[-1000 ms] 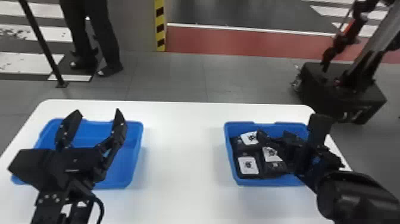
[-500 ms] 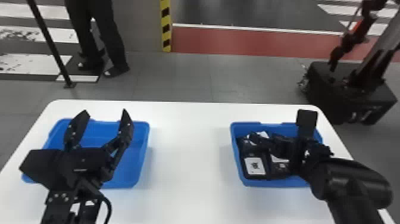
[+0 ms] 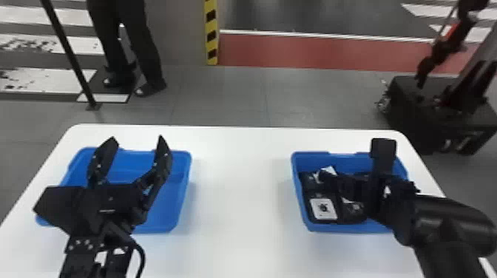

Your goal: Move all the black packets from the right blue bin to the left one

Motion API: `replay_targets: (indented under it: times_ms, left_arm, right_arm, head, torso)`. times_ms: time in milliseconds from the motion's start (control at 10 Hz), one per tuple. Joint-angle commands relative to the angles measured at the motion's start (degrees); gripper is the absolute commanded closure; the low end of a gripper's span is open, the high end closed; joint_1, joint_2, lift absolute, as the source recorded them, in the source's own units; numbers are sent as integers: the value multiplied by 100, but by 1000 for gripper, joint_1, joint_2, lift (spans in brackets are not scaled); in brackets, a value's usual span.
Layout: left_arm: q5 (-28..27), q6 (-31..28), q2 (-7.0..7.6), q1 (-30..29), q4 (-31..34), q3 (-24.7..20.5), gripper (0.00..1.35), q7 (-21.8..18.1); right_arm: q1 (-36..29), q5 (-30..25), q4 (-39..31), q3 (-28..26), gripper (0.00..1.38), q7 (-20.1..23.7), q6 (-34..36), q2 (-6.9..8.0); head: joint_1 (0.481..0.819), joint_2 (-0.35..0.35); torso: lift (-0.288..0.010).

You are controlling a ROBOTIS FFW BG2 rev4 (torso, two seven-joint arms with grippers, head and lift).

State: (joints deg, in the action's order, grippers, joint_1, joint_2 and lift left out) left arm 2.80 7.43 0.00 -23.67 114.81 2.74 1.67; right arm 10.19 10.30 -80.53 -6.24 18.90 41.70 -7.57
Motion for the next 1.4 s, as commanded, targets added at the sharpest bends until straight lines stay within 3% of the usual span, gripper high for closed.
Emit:
replay_targets:
  times_ms: [0,300,600,700,800,900,1000,1200,1300]
  left_arm:
    - [2,17,0,5,-13,-1,283,0]
    - [125,129,0,5,-83,-1,283,0]
    - [503,284,0,5,-111,60,289,0]
    - [784,312,0,5,-111,130,288,0]
    - [1074,326,0,5,-111,201,289,0]
    - [1531,396,35,5,-111,368,289,-44]
    - [2049,509,114,103,-69,596,289,-184]
    - [2735,-279,272,258,564,921,291,-545]
    - [2876,-743,281,342,789,957,291,-668]
  right_arm:
    - [-273,43,-476,0,1282,0,-107,2]
    - [-863,183,-1446,-26,1282,0,-599,2]
    - [-1581,1018,-2374,-62,1283,-35,-1527,2]
    - [-1693,1449,-2318,-53,1283,193,-1935,-7]
    - [-1412,2082,-1446,0,1283,905,-2469,2]
    - [-1145,2222,-926,35,1283,1345,-2554,37]
    - [-1060,2354,-771,246,1283,1477,-2596,19]
    - [-442,2785,-54,870,1283,2224,-2582,-42]
    - [-231,2917,-54,1248,1282,2461,-2483,-42]
  head:
    - [695,-48]
    - [695,-43]
    - [695,-29]
    - [695,-26]
    - [695,-16]
    - [695,3]
    - [695,6]
    - [695,3]
    - [695,8]
  torso:
    - [-110]
    - [-110]
    - [-110]
    - [-110]
    - [-110]
    - [-110]
    - [-110]
    - [-110]
    - [-110]
